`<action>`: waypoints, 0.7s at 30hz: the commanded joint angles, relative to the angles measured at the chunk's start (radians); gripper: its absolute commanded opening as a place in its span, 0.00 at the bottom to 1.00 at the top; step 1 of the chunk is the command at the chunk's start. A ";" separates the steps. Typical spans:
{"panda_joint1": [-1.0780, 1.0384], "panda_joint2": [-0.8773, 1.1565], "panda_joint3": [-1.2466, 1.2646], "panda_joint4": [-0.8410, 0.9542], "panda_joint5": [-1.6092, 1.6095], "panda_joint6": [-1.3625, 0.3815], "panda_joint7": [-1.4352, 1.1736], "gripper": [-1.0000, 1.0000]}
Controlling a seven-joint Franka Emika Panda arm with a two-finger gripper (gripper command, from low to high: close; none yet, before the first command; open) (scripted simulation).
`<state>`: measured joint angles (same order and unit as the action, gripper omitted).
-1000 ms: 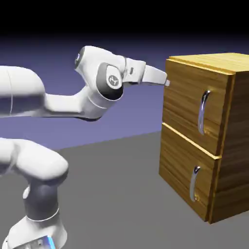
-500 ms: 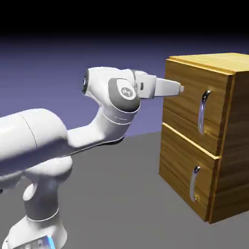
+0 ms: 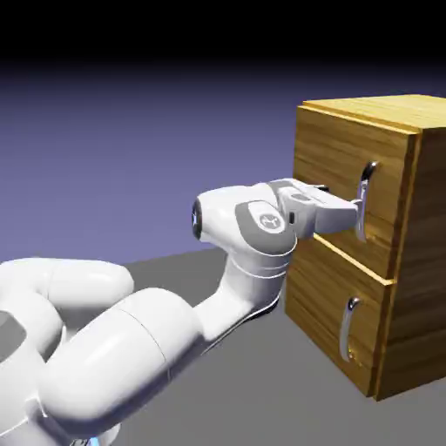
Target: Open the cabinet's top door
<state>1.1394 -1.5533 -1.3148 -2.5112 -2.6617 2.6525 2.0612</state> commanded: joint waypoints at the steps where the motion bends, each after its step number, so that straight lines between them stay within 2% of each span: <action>1: 0.003 -0.002 -0.003 0.001 -0.006 -0.001 0.003 0.50; 7: 0.164 0.006 -0.027 0.138 -0.043 -0.024 0.004 0.50; 8: 0.164 0.006 -0.027 0.138 -0.043 -0.024 0.004 0.00; 13: 0.078 0.037 0.006 0.019 -0.101 -0.140 0.119 0.00; 21: 0.052 0.295 0.012 0.101 -0.234 -0.006 0.467 0.00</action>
<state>1.1916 -1.2583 -1.3030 -2.4103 -2.8971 2.6475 2.5278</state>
